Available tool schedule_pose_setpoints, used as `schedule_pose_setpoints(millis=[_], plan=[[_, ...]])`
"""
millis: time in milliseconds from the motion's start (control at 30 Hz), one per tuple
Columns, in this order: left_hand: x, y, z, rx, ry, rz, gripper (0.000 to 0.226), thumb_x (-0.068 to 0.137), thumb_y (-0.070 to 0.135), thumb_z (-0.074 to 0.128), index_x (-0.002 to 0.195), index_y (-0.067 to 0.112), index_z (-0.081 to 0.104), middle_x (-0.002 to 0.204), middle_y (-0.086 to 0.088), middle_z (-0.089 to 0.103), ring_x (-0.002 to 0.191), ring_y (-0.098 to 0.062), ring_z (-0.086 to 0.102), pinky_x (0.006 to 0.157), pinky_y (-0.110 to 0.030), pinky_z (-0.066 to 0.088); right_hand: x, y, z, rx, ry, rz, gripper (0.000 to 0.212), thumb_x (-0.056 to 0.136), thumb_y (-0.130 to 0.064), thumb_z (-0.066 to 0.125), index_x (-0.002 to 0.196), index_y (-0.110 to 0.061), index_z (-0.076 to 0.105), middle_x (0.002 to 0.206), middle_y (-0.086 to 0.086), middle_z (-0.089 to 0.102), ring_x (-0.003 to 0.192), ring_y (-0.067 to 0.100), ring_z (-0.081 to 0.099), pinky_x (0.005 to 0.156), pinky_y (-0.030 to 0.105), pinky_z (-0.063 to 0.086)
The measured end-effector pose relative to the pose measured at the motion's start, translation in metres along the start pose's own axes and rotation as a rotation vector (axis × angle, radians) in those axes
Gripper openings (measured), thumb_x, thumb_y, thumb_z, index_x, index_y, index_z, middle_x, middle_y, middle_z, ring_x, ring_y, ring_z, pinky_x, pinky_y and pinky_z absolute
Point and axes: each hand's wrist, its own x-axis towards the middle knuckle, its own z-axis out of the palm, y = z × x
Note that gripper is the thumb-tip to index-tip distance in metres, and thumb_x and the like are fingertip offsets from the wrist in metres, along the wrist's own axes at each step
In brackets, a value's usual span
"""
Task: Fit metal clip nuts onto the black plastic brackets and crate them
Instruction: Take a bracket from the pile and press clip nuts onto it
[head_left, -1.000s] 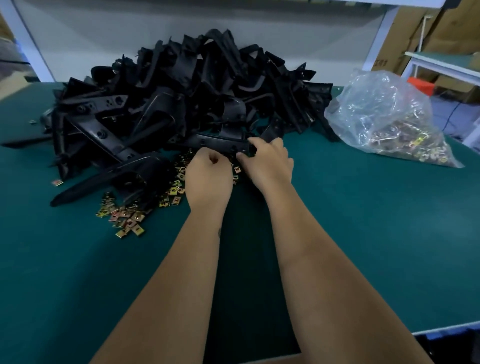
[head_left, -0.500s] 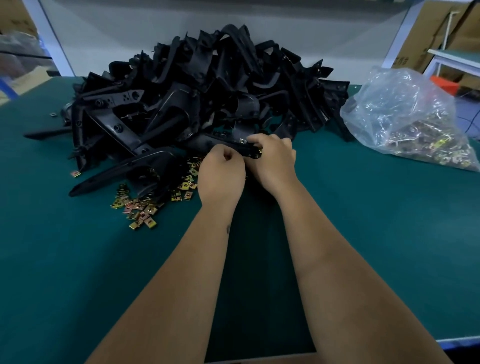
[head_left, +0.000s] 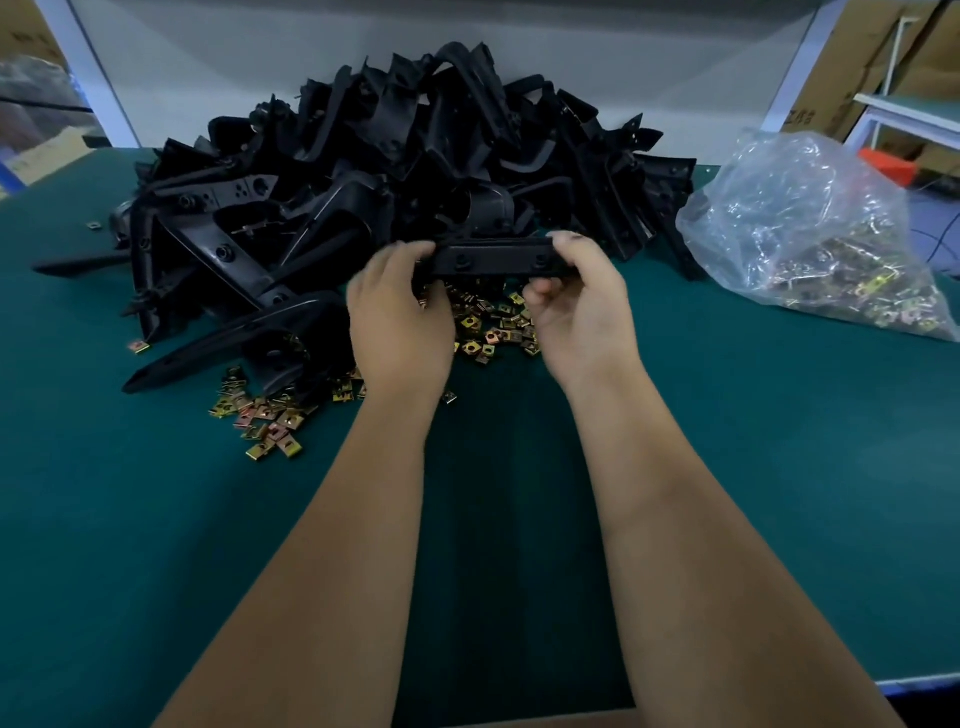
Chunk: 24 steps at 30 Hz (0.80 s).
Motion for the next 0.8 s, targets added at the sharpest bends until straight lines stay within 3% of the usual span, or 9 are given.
schedule_pose_setpoints(millis=[133, 200, 300, 433, 500, 600, 667, 733, 800], plan=[[0.001, 0.001, 0.000, -0.202, 0.033, -0.112, 0.025, 0.103, 0.022, 0.050, 0.122, 0.025, 0.065, 0.104, 0.016, 0.063, 0.089, 0.004, 0.056, 0.074, 0.000, 0.037, 0.001, 0.000, 0.000, -0.028, -0.094, 0.049, 0.043, 0.098, -0.046, 0.050, 0.112, -0.008, 0.063, 0.088, 0.007, 0.068, 0.069, 0.016, 0.063, 0.064, 0.027, 0.055], [0.004, -0.001, 0.000, -0.315, 0.059, -0.174, 0.017, 0.103, 0.025, 0.049, 0.104, 0.023, 0.066, 0.082, 0.014, 0.058, 0.066, 0.005, 0.050, 0.056, -0.004, 0.036, 0.002, 0.003, 0.000, -0.240, -0.017, -0.001, 0.037, 0.100, -0.042, 0.047, 0.110, -0.012, 0.065, 0.084, 0.005, 0.069, 0.067, 0.016, 0.064, 0.062, 0.027, 0.053], [0.008, -0.006, 0.000, -0.443, 0.091, -0.252, 0.024, 0.103, 0.024, 0.049, 0.080, 0.021, 0.055, 0.067, 0.009, 0.045, 0.053, -0.001, 0.039, 0.052, -0.012, 0.033, 0.001, 0.008, 0.002, -0.576, 0.125, -0.102, 0.018, 0.096, -0.023, 0.054, 0.091, -0.015, 0.069, 0.072, -0.001, 0.065, 0.061, 0.011, 0.056, 0.057, 0.023, 0.046], [0.010, -0.004, 0.000, -0.600, 0.111, -0.305, 0.028, 0.101, 0.020, 0.053, 0.073, 0.020, 0.051, 0.065, 0.008, 0.040, 0.053, -0.002, 0.035, 0.056, -0.016, 0.035, -0.002, 0.016, -0.001, -1.091, 0.127, -0.190, 0.021, 0.091, -0.016, 0.051, 0.086, -0.026, 0.069, 0.077, -0.012, 0.064, 0.063, 0.004, 0.056, 0.057, 0.028, 0.046], [0.010, -0.002, -0.002, -0.675, 0.151, -0.334, 0.019, 0.100, 0.017, 0.057, 0.081, 0.017, 0.056, 0.070, 0.008, 0.047, 0.055, 0.001, 0.041, 0.060, -0.015, 0.040, -0.004, 0.018, -0.001, -1.337, 0.067, -0.226, 0.023, 0.091, -0.017, 0.049, 0.094, -0.025, 0.070, 0.092, -0.010, 0.065, 0.079, 0.011, 0.060, 0.065, 0.032, 0.049], [0.012, -0.001, -0.004, -0.861, 0.160, -0.395, 0.012, 0.098, 0.010, 0.059, 0.088, 0.014, 0.055, 0.086, 0.002, 0.060, 0.079, -0.005, 0.057, 0.082, -0.029, 0.057, -0.005, 0.023, 0.000, -1.596, -0.064, -0.235, 0.027, 0.090, -0.022, 0.053, 0.111, -0.019, 0.070, 0.112, 0.001, 0.061, 0.106, 0.024, 0.053, 0.084, 0.037, 0.048], [0.012, 0.000, -0.004, -0.978, 0.098, -0.420, 0.014, 0.098, 0.004, 0.058, 0.089, 0.013, 0.052, 0.094, -0.002, 0.063, 0.091, -0.015, 0.063, 0.088, -0.040, 0.059, -0.005, 0.027, 0.000, -1.778, -0.163, -0.247, 0.035, 0.090, -0.028, 0.055, 0.121, -0.018, 0.067, 0.118, 0.006, 0.057, 0.113, 0.029, 0.046, 0.094, 0.038, 0.040], [0.011, 0.002, -0.003, -1.049, 0.030, -0.427, 0.015, 0.097, 0.000, 0.057, 0.094, 0.013, 0.052, 0.101, -0.003, 0.066, 0.099, -0.021, 0.066, 0.085, -0.040, 0.060, -0.005, 0.028, 0.000, -1.836, -0.217, -0.262, 0.038, 0.091, -0.031, 0.055, 0.126, -0.023, 0.065, 0.119, 0.006, 0.056, 0.114, 0.030, 0.043, 0.097, 0.038, 0.035], [0.009, 0.003, -0.001, -1.083, -0.009, -0.423, 0.020, 0.097, -0.003, 0.056, 0.100, 0.017, 0.055, 0.106, -0.003, 0.067, 0.106, -0.022, 0.066, 0.086, -0.038, 0.059, -0.004, 0.027, 0.000, -1.817, -0.242, -0.268, 0.030, 0.091, -0.030, 0.054, 0.117, -0.025, 0.068, 0.114, 0.003, 0.056, 0.111, 0.029, 0.042, 0.092, 0.037, 0.032]])
